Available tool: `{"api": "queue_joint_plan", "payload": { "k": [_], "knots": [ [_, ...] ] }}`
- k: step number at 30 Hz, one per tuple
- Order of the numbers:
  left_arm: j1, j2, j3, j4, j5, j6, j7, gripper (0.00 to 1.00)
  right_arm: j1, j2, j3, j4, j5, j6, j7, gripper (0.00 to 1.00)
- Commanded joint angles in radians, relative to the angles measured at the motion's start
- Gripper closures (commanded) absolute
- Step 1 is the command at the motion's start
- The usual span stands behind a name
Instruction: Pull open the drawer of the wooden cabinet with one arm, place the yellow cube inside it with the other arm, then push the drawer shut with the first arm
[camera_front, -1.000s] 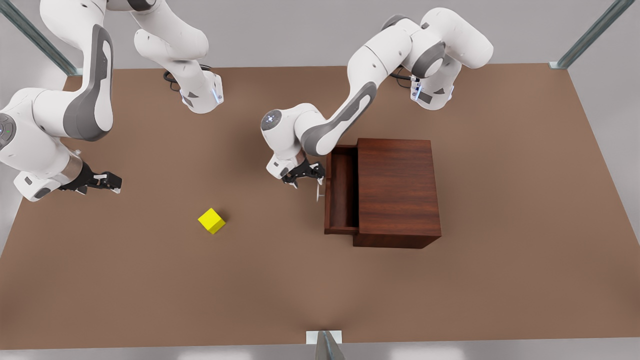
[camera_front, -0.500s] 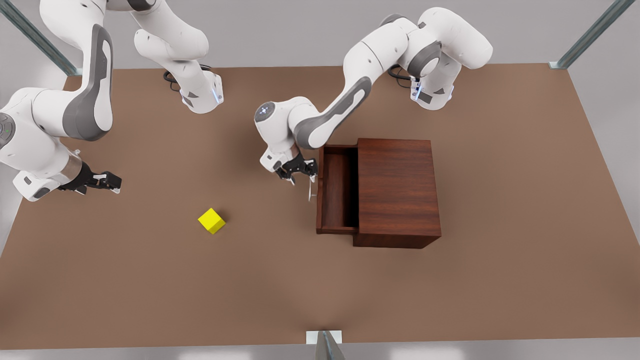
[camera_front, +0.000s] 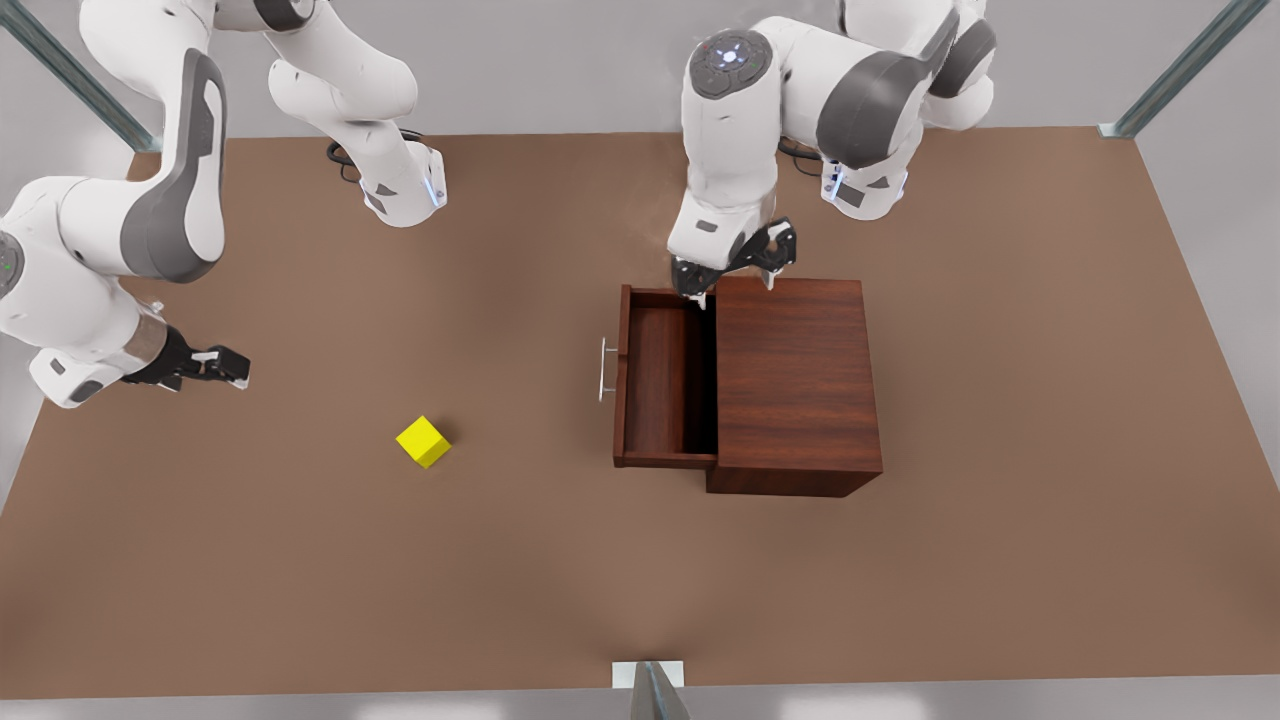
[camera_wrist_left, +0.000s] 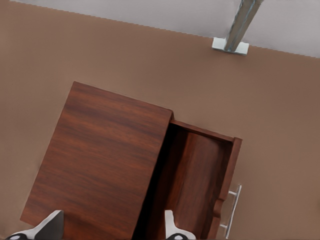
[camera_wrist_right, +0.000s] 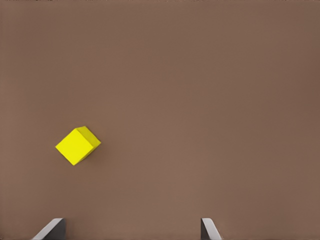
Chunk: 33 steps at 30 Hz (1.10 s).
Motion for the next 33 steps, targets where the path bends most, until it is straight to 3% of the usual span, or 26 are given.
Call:
{"api": "queue_joint_plan", "payload": {
  "k": [1,2,4,6,7,8,9,13,16,33],
  "knots": [
    [0.218,-0.004,-0.001,-0.01,-0.11,-0.185,0.911,0.0,0.079,0.058,0.004,0.067,0.071,-0.11,0.569,0.0],
    [0.304,-0.019,0.0,-0.06,-0.183,-0.1,0.942,0.0,0.1,0.086,0.004,0.099,0.115,-0.107,0.722,0.0],
    [0.461,-0.235,-0.018,-0.499,-0.256,0.247,0.953,0.0,0.169,0.16,0.008,0.145,0.115,-0.09,0.878,0.0],
    [0.472,-0.243,-0.015,-0.552,-0.236,0.276,0.953,0.0,0.194,0.232,0.01,0.19,0.115,-0.059,0.933,0.0],
    [0.481,-0.362,-0.011,-0.793,-0.237,0.48,0.953,0.0,0.206,0.258,0.01,0.19,0.114,-0.025,0.985,0.0],
    [0.481,-0.341,0.0,-0.736,-0.237,0.467,0.956,0.0,0.206,0.267,0.008,0.188,0.115,0.029,0.987,0.0],
    [0.487,-0.262,0.006,-0.565,-0.242,0.308,0.988,0.0,0.203,0.27,0.008,0.132,0.129,0.131,0.976,0.0],
    [0.486,-0.26,0.006,-0.559,-0.237,0.231,0.978,0.0,0.221,0.223,0.008,-0.161,0.197,0.452,0.967,0.0],
    [0.486,-0.205,0.008,-0.565,-0.227,0.33,0.984,0.0,0.235,0.221,0.004,-0.234,0.206,0.567,1.045,0.0],
    [0.522,-0.179,0.009,-0.565,-0.24,0.392,0.982,0.0,0.203,0.218,-0.021,-0.382,0.111,0.68,1.02,0.0]
  ]
}}
